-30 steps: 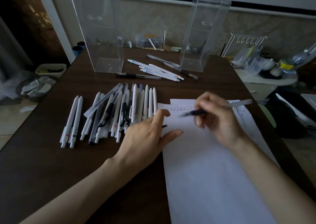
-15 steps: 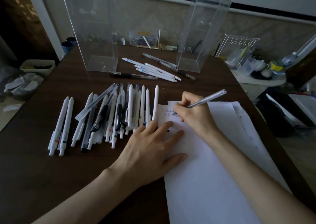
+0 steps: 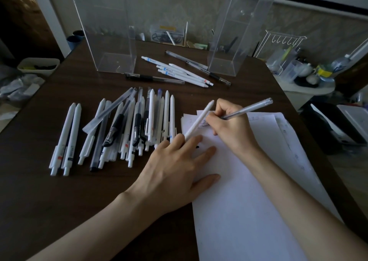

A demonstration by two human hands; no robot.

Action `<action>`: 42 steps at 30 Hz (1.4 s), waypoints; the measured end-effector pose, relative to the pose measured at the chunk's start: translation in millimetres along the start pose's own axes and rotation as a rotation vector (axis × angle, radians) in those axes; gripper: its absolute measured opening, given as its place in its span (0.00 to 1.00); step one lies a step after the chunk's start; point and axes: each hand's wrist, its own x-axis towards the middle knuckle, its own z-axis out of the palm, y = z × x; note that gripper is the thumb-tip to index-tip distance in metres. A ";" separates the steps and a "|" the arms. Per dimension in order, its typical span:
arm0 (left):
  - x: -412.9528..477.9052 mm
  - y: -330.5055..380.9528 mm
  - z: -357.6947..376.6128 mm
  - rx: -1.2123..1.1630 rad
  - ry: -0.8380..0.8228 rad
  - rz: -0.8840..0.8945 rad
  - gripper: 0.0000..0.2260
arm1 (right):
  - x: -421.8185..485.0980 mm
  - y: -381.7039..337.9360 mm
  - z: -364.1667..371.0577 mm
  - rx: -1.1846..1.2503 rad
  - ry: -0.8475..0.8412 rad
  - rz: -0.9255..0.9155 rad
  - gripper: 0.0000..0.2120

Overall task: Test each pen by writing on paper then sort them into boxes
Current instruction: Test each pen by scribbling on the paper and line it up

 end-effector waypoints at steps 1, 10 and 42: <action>0.0 0.1 0.0 -0.003 -0.001 -0.003 0.25 | 0.1 0.1 0.3 0.003 -0.002 0.001 0.13; -0.3 0.8 0.1 0.013 0.002 -0.060 0.25 | 0.7 1.6 0.2 0.011 0.004 0.010 0.14; 2.7 -7.3 -5.8 -0.432 0.306 -0.289 0.16 | -10.6 -15.4 -10.5 0.673 -0.306 0.023 0.22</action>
